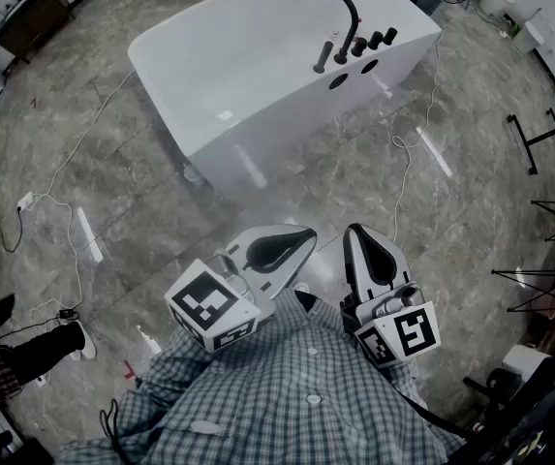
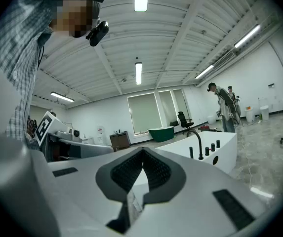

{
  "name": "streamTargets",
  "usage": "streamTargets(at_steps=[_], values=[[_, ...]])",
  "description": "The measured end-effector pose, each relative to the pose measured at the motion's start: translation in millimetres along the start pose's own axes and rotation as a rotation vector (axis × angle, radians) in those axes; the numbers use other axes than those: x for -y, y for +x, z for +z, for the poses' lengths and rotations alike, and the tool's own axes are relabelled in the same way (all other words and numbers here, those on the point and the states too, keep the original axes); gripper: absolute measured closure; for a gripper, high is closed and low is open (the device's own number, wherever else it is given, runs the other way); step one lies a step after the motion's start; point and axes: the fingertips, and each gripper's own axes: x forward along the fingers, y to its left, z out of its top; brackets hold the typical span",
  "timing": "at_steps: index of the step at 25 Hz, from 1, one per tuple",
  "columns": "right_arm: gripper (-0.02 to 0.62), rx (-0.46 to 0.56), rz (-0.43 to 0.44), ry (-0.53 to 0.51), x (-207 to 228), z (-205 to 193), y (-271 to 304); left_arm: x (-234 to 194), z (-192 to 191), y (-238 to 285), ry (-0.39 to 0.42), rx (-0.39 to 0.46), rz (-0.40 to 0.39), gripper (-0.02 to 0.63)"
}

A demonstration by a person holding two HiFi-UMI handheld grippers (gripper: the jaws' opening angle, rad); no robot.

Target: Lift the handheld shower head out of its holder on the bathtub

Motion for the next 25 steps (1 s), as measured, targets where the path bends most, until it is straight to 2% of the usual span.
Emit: streamTargets(at_steps=[13,19,25], values=[[0.577,0.008,0.012,0.024,2.4,5.2,-2.5,-2.0,2.6,0.9,-0.001,0.004,0.02,0.601],[0.577,-0.015,0.063,-0.039,1.2,7.2,-10.3,5.8,2.7,10.8,0.0,0.014,0.027,0.601],[0.577,-0.009,0.07,-0.03,18.3,10.8,-20.6,16.0,4.2,21.3,0.018,0.021,0.053,0.601]])
